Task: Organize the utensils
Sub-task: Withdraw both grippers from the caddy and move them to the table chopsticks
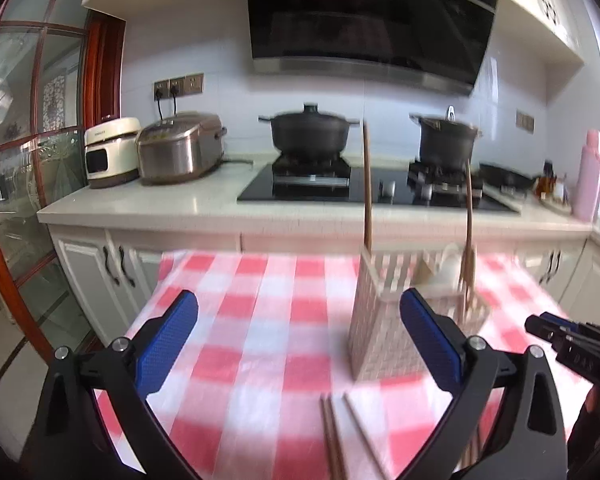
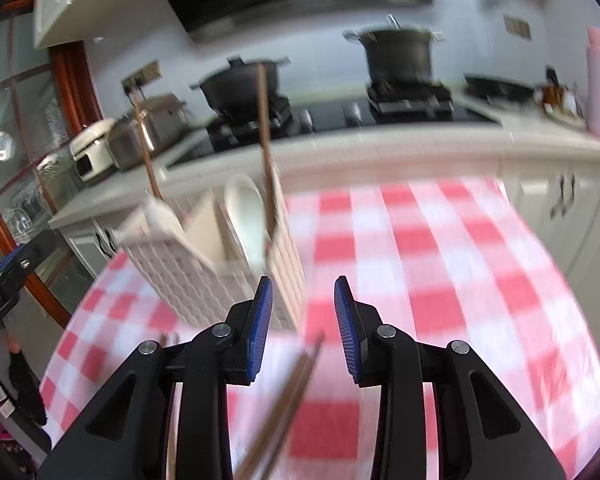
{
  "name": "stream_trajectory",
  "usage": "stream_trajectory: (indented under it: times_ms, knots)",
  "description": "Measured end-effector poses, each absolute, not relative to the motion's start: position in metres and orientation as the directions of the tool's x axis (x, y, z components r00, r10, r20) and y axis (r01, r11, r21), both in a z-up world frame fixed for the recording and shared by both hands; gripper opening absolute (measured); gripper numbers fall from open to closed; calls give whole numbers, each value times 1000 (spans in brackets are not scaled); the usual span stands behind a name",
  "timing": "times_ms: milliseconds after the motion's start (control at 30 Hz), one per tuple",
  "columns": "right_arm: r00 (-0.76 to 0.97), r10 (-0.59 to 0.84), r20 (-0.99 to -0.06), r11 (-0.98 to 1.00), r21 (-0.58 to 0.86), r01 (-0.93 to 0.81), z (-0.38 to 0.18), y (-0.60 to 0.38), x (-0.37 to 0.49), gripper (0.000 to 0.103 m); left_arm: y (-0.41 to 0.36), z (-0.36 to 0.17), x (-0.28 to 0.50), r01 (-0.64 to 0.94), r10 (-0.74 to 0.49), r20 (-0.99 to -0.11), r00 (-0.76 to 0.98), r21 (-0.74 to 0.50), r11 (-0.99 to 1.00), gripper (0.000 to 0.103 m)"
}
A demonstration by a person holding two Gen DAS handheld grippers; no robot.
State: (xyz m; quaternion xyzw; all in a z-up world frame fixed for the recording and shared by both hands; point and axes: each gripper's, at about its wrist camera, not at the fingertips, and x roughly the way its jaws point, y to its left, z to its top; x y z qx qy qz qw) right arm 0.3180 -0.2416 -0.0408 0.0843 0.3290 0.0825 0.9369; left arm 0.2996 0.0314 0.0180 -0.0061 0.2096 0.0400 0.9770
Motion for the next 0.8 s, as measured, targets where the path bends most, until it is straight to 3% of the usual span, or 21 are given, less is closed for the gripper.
stream_trajectory:
  times_ms: [167, 400, 800]
  knots:
    - [715, 179, -676, 974, 225, -31, -81, -249, 304, 32, 38, -21, 277, -98, 84, -486, 870, -3, 995, 98]
    - [674, 180, -716, 978, 202, -46, -102, -236, 292, 23, 56, -61, 258, -138, 71, -573, 817, -74, 988, 98]
    - [628, 169, -760, 985, 150, -84, -113, -204, 300, 18, 65, -68, 239, -152, 99, -570, 815, -46, 987, 98]
